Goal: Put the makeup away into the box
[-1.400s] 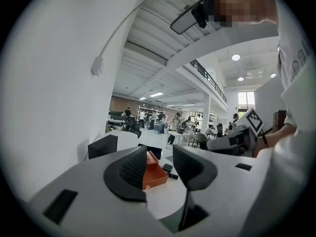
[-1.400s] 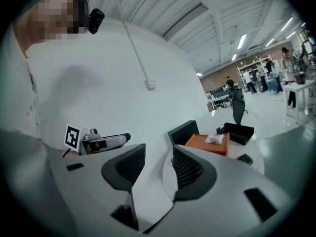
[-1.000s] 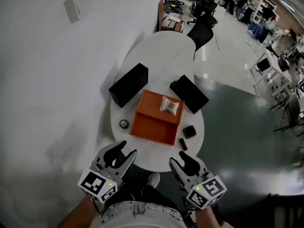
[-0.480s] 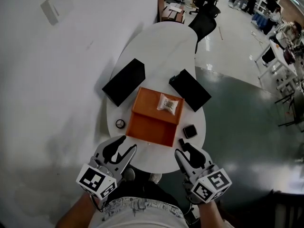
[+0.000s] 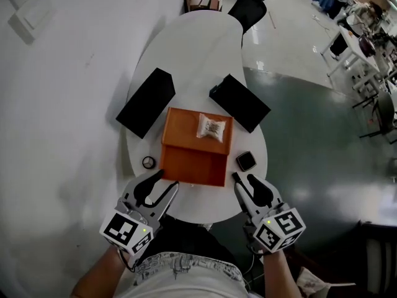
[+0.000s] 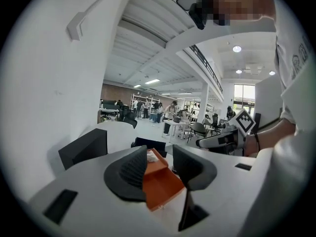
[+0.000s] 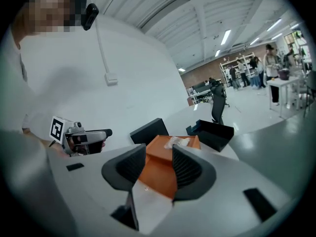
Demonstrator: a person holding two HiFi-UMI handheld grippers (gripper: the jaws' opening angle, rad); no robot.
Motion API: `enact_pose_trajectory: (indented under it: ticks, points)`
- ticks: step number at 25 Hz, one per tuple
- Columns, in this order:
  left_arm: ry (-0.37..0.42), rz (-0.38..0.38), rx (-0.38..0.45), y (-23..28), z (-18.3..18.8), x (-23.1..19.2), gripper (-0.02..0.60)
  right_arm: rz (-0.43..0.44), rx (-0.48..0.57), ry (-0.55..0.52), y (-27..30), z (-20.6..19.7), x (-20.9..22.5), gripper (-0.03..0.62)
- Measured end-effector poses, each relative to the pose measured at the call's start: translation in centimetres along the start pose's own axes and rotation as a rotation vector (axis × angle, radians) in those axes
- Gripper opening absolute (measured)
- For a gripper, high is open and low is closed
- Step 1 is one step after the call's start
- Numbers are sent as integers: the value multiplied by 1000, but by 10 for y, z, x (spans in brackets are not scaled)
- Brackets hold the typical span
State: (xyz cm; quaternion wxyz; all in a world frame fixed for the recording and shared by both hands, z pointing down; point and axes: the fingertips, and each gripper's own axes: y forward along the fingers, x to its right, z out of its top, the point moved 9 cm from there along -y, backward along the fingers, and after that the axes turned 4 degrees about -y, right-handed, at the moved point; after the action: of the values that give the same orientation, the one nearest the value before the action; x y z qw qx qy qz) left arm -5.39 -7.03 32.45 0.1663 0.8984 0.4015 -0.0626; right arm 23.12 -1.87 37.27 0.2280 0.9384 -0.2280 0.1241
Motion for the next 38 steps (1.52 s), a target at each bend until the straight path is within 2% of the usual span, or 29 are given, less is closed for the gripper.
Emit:
enact_pose_trajectory:
  ticks: [7, 13, 24, 31, 38]
  points:
    - [11, -88, -58, 20, -12, -29, 181, -120, -31, 39, 17, -19, 16, 176]
    - [5, -115, -111, 33, -18, -41, 181, -196, -121, 48, 30, -48, 33, 176]
    - [-15, -94, -167, 35, -36, -49, 181, -233, -285, 0, 49, -102, 61, 173]
    - [-28, -72, -184, 35, -44, -51, 181, -233, -376, -77, 60, -123, 71, 170]
    - [-44, -48, -195, 32, -49, -54, 181, -231, -424, -129, 66, -131, 76, 155]
